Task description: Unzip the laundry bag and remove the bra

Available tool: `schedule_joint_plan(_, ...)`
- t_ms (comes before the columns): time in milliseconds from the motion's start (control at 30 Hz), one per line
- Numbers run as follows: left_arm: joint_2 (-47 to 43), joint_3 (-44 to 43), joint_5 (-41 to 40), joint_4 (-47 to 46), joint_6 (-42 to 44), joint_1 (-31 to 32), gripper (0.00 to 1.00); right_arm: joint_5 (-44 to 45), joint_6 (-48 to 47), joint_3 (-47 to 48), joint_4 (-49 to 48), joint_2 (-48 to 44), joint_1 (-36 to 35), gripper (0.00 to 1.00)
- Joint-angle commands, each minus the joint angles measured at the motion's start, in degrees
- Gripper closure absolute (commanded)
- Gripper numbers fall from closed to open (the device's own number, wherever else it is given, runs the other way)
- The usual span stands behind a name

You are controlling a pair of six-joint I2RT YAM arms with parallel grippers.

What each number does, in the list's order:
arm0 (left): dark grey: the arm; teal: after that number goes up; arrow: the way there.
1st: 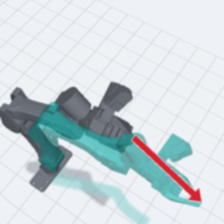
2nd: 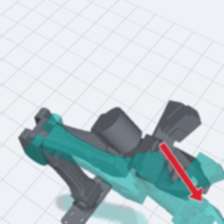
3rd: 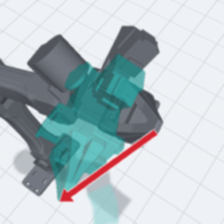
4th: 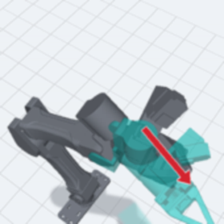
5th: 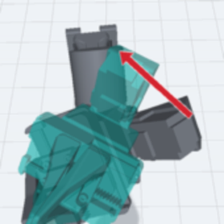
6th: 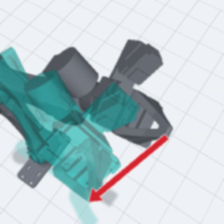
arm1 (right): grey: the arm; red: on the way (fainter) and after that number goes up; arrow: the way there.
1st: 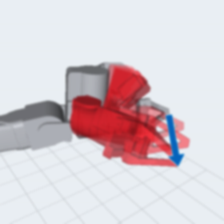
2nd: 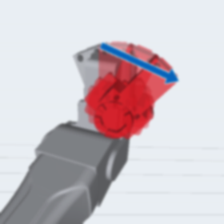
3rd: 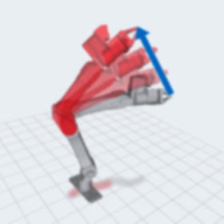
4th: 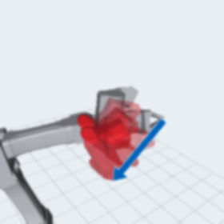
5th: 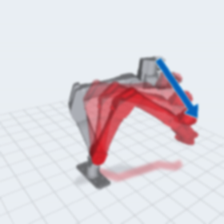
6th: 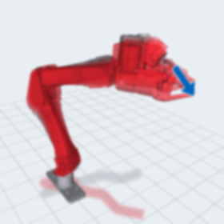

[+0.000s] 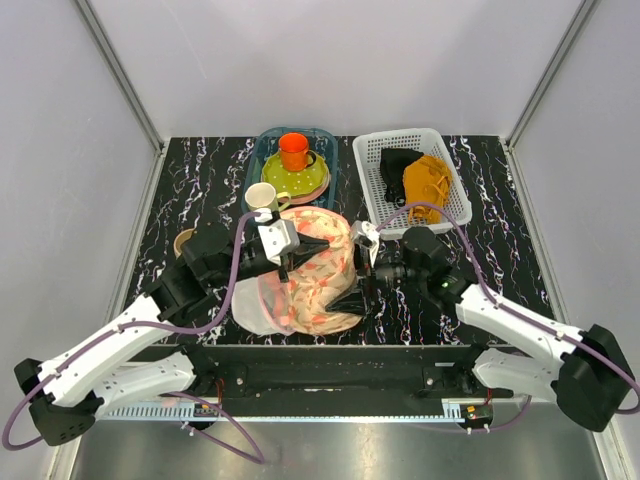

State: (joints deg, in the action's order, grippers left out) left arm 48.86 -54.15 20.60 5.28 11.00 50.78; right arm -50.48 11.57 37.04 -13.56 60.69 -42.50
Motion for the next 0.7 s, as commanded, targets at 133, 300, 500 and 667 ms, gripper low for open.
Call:
schedule_joint_plan(133, 4.4, -1.6, -1.2, -11.9, -1.9, 0.2, 1.00, 3.4, 8.2, -2.0, -12.6, 3.3, -2.0, 0.42)
schedule_joint_plan(300, 11.7, -5.9, -7.9, -11.4, -5.3, 0.2, 1.00, 11.7, 13.2, -0.4, -8.3, -0.6, -2.1, 1.00)
schedule_joint_plan(500, 14.1, -9.9, -12.3, -10.9, -10.8, 0.1, 0.01, 30.5, 16.8, 1.8, 7.2, -8.1, -2.1, 1.00)
schedule_joint_plan(667, 11.3, -11.5, -24.0, -5.8, -12.9, 0.2, 0.01, 56.0, 23.6, 3.0, 17.6, -14.2, -2.1, 1.00)
